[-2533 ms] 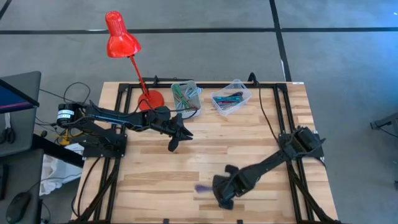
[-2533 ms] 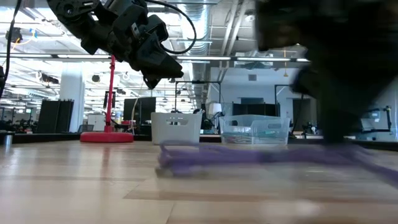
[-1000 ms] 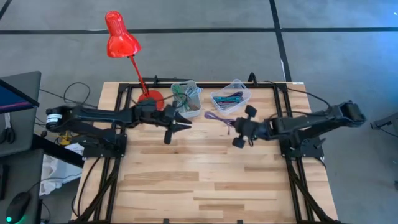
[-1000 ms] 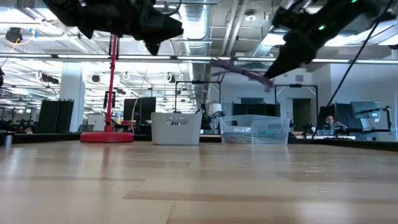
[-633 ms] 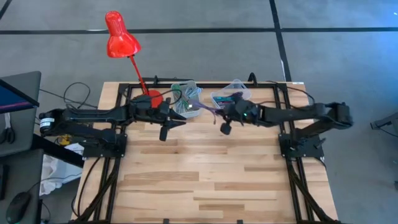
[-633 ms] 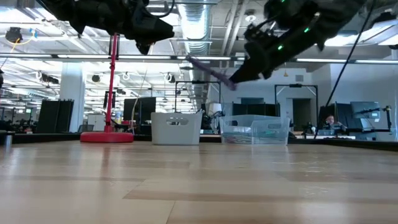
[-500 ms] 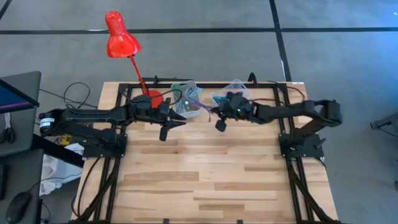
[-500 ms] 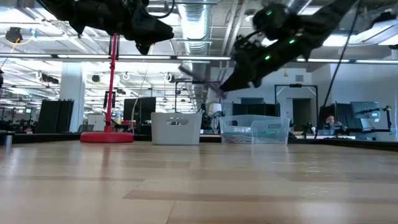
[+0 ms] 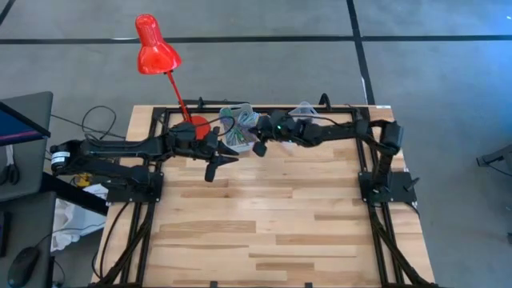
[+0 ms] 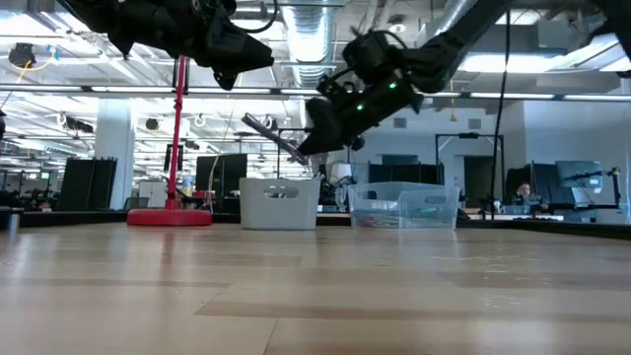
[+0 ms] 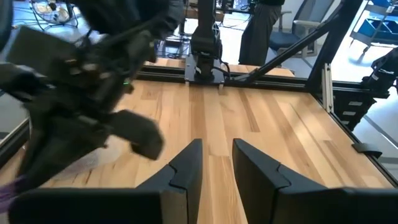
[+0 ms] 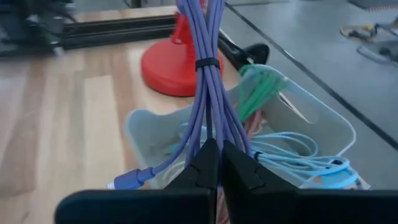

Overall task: Pick & Place USB Port
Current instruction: Put the purple charger cable into the gray bin

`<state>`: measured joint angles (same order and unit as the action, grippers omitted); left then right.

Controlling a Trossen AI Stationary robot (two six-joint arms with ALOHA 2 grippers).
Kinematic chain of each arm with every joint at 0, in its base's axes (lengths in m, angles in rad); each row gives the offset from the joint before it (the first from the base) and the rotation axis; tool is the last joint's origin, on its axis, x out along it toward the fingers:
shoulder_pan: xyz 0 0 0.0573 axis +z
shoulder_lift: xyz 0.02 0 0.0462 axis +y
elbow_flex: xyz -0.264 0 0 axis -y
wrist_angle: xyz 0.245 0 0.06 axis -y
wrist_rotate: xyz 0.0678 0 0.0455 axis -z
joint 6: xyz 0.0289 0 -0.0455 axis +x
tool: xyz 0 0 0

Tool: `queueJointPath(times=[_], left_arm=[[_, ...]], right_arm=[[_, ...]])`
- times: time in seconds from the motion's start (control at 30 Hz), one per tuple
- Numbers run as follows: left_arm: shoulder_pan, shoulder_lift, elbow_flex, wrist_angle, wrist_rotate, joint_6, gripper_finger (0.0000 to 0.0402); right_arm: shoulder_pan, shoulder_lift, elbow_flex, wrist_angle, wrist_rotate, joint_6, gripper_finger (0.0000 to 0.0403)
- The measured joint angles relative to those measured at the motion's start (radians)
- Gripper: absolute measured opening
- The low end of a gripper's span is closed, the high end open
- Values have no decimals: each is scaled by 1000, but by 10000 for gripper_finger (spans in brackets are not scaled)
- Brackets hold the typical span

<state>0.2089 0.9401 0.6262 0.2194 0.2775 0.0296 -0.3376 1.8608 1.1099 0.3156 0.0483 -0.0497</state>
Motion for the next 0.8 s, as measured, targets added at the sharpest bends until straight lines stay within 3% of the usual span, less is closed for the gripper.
queueJointPath(times=[0.4,0.63,0.8], left_arm=[[0,0,0,-11,0,0,88],[0,0,0,-11,0,0,88],[0,0,0,-11,0,-4,88]], right_arm=[[-50,162,202,-218,-20,24,0],[-52,147,208,-200,-21,24,3],[-52,146,208,-164,-21,24,34]])
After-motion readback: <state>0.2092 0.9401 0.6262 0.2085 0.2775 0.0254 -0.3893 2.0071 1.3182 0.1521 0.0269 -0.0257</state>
